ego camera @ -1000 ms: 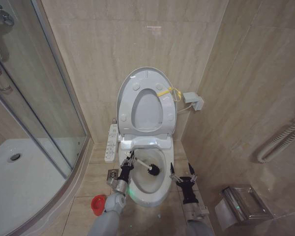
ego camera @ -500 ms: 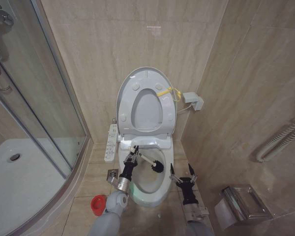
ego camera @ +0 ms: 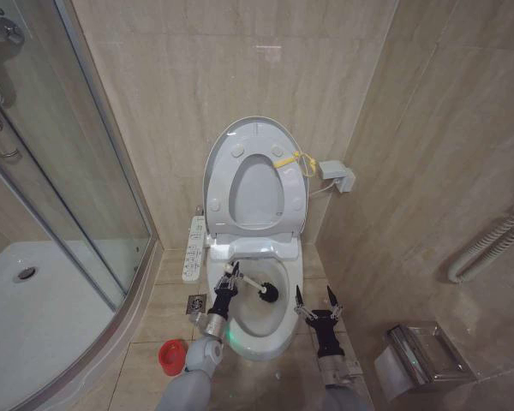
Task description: Open the toilet lid, clean the toilet bowl with a toilet brush, close the toilet lid, and flush.
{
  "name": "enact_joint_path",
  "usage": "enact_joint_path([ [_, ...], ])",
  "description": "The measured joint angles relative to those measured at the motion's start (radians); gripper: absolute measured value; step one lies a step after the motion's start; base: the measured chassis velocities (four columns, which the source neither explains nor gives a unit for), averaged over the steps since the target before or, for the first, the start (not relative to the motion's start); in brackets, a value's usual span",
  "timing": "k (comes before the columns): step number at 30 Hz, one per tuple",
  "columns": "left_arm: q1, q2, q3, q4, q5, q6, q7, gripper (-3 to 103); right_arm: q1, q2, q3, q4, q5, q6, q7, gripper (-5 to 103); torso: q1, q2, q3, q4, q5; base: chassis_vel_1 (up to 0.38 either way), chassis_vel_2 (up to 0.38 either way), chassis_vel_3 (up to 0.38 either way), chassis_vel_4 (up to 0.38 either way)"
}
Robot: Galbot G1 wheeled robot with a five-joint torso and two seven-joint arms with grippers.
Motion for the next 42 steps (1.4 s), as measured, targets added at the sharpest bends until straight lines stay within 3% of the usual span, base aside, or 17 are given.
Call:
enact_joint_path([
  [6, 0.018, 0.003, 0.012, -0.051, 0.003, 0.003, 0.007, 20, -0.003, -0.001, 0.001, 0.004, 0.000, 0.000, 0.000, 100, 0.000, 0.000, 0.000, 0.0003, 0.0000, 0.000, 0.000, 0.000, 0.000],
  [13, 0.000, 0.009, -0.038, 0.101, 0.082, -0.018, 0.006, 20, 0.000, 0.003, -0.001, 0.001, -0.004, 0.000, 0.000, 100, 0.000, 0.000, 0.000, 0.0004, -0.0002, 0.000, 0.000, 0.000, 0.000],
  [18, -0.005, 0.027, -0.049, 0.115, 0.093, -0.017, 0.000, 20, 0.003, 0.006, -0.004, 0.000, -0.007, 0.000, 0.000, 100, 0.000, 0.000, 0.000, -0.0001, -0.0003, 0.000, 0.000, 0.000, 0.000],
  [24, -0.006, 0.075, -0.052, 0.074, 0.120, -0.006, -0.037, 20, 0.003, 0.008, -0.006, 0.000, -0.010, 0.000, 0.000, 100, 0.000, 0.000, 0.000, 0.0001, -0.0003, 0.000, 0.000, 0.000, 0.000],
  [30, 0.024, 0.115, -0.030, -0.043, 0.122, 0.025, -0.076, 20, 0.002, 0.010, -0.006, 0.000, -0.014, 0.000, -0.001, 100, 0.000, 0.000, 0.000, 0.0005, -0.0001, 0.000, 0.000, 0.000, 0.000],
  [36, 0.038, 0.097, -0.001, -0.060, 0.124, 0.048, -0.083, 20, 0.002, 0.016, -0.007, -0.002, -0.019, 0.000, -0.001, 100, 0.000, 0.000, 0.000, 0.0003, -0.0001, 0.000, 0.000, 0.000, 0.000],
  [42, 0.025, 0.048, 0.008, 0.021, 0.117, 0.050, -0.084, 20, -0.003, 0.015, -0.004, -0.003, -0.020, 0.001, -0.001, 100, 0.000, 0.000, 0.000, 0.0008, 0.0004, 0.000, 0.000, 0.000, 0.000],
])
